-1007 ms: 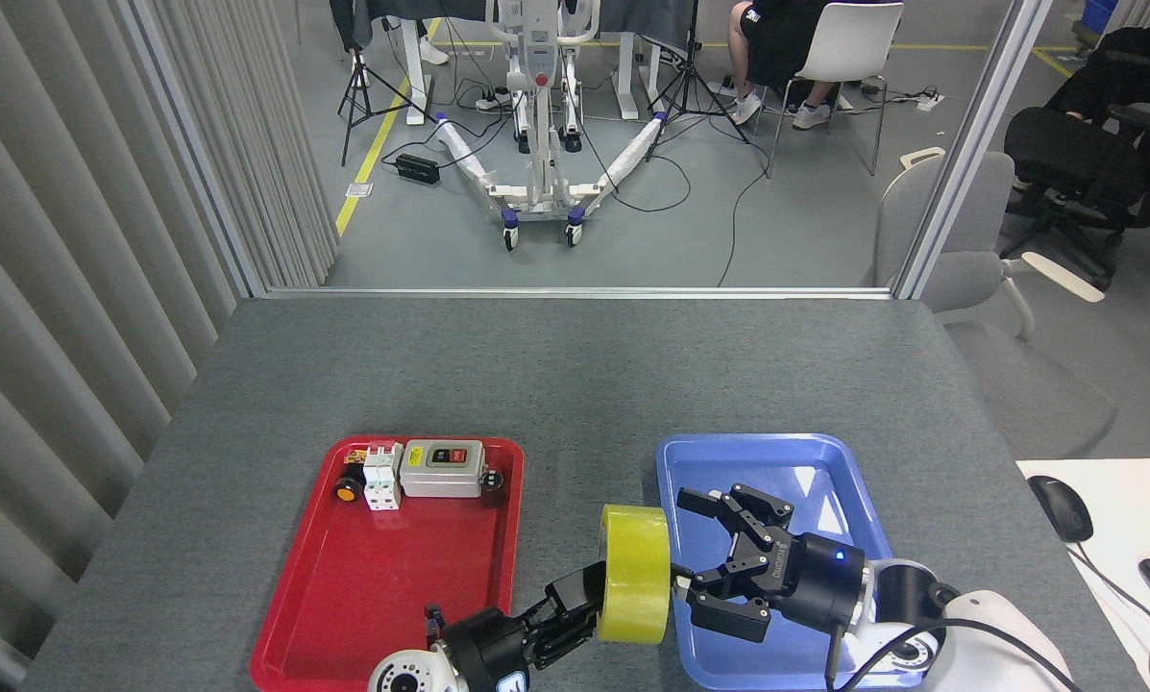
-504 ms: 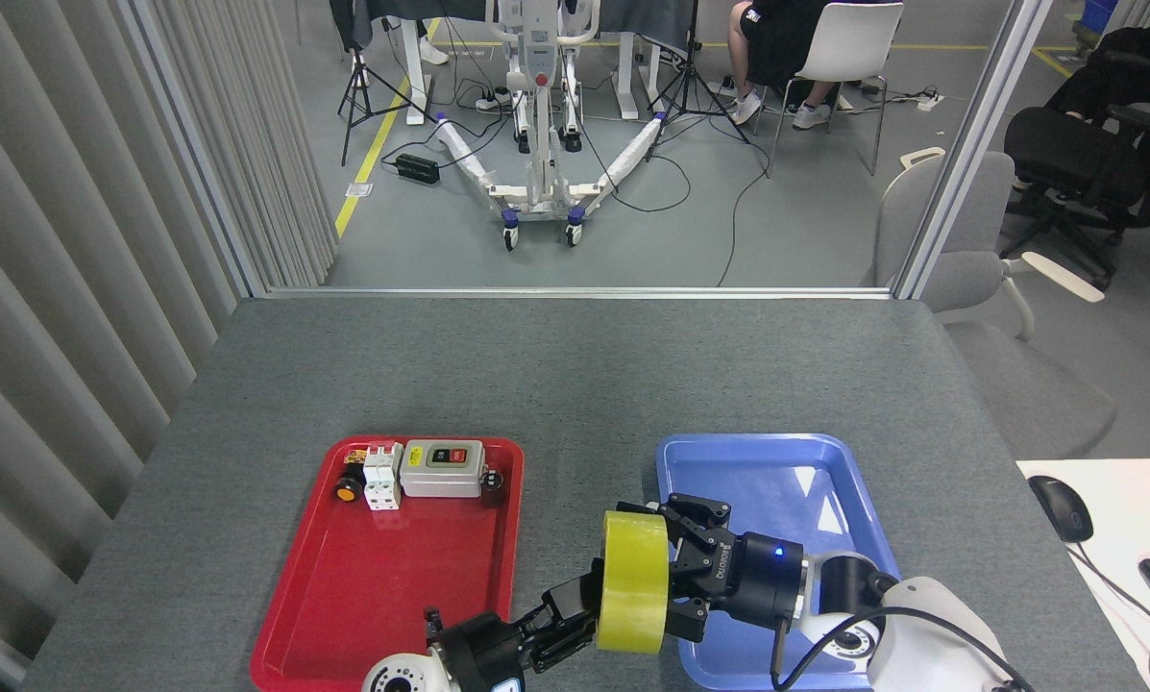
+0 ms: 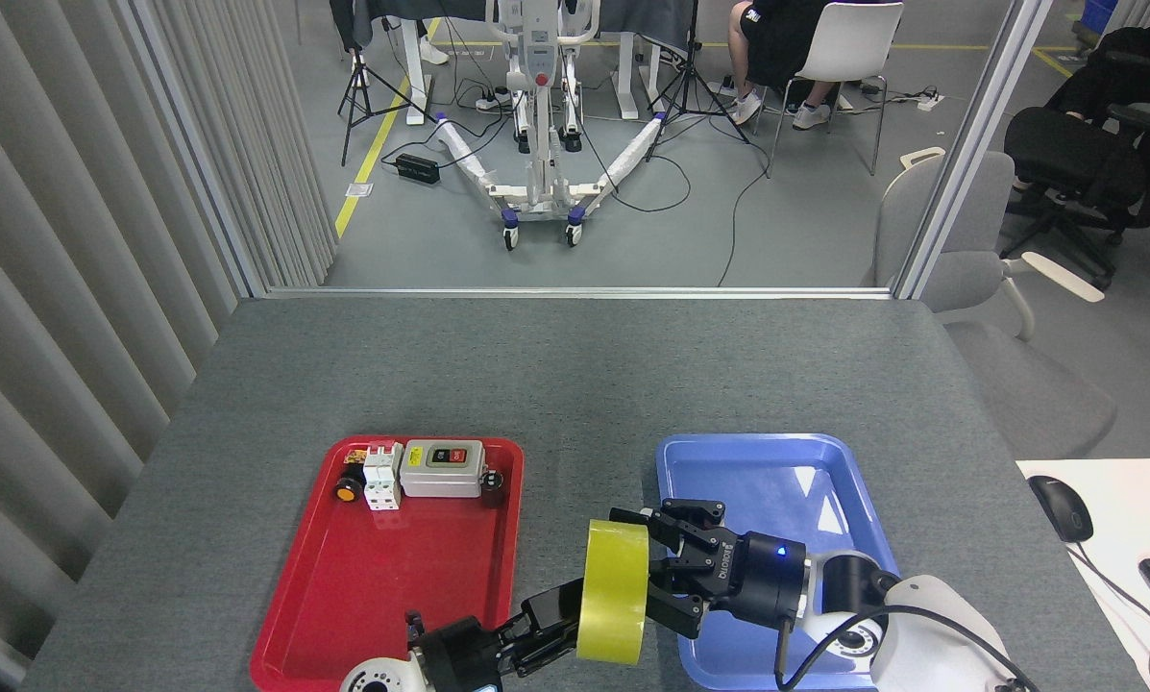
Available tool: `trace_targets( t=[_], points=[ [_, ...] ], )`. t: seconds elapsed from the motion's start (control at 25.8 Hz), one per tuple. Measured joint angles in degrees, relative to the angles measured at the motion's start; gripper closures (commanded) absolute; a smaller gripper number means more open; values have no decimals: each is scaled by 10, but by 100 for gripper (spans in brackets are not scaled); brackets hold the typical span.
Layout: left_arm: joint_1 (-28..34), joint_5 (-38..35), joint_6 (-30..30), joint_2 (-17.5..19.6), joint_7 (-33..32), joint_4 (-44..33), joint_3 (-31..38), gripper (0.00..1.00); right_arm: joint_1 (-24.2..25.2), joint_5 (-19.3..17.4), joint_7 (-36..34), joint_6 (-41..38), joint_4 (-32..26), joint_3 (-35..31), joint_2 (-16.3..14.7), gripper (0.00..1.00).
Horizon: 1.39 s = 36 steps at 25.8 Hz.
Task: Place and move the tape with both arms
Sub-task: 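Release the tape from the left gripper and withdraw it to the red tray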
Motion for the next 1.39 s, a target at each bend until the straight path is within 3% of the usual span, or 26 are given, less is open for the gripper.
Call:
trace_targets(
  t=[0.66, 0.7, 0.74, 0.77, 0.85, 1.2, 1.39],
  points=[
    [0, 6, -17, 2, -11, 8, 15, 100, 2, -1, -4, 0, -2, -2, 4, 57],
    [0, 6, -19, 2, -11, 11, 18, 96, 2, -1, -4, 0, -2, -2, 4, 59],
    [-1, 6, -22, 2, -11, 14, 21, 85, 2, -1, -4, 0, -2, -2, 4, 60],
    [-1, 6, -26, 2, -10, 17, 25, 65, 3, -1, -4, 0, -2, -2, 5, 62],
    [-2, 5, -34, 2, -10, 23, 31, 0, 3, 0, -4, 0, -2, -2, 6, 64],
    [-3, 6, -74, 8, -11, 34, 42, 0, 6, 0, -6, 0, -1, -2, 7, 65],
    [-3, 6, -90, 9, -11, 41, 44, 0, 6, 0, -5, -1, -1, -2, 8, 77]
  ],
)
